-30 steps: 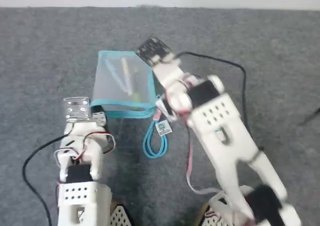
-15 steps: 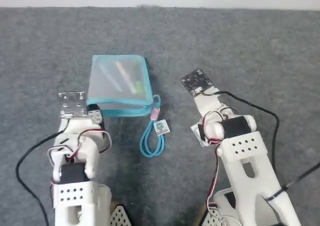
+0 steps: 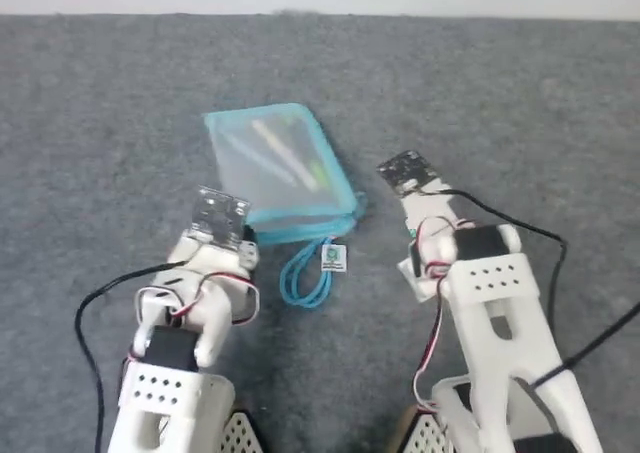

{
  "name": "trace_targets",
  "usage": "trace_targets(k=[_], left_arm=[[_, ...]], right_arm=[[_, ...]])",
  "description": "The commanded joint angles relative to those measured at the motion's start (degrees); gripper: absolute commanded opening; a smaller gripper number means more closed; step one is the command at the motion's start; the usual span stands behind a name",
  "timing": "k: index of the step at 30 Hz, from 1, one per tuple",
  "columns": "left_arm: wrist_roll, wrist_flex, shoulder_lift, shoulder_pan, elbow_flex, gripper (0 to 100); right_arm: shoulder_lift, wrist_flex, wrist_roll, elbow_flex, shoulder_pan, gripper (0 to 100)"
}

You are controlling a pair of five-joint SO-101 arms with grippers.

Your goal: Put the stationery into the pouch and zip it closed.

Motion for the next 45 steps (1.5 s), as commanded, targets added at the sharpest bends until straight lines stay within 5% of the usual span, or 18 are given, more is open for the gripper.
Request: trace_targets(k=[1, 9, 32, 45], left_arm=[[-0.9, -0.1, -1.4, 0.6, -1.0, 1], [1.2, -2.9, -1.4, -3.6, -0.6, 1], [1.0, -4.1, -1.4, -3.6, 1.1, 1], [1.0, -8.2, -1.4, -3.6, 3.0, 1]], right_arm=[[0.9, 0.8, 5.9, -0.9, 6.0, 23.9], [3.8, 0.0, 12.4, -1.7, 10.7, 23.9], [32.2, -8.3, 12.7, -19.4, 8.4, 23.9], [44.4, -13.6, 12.6, -26.1, 13.4, 23.8]])
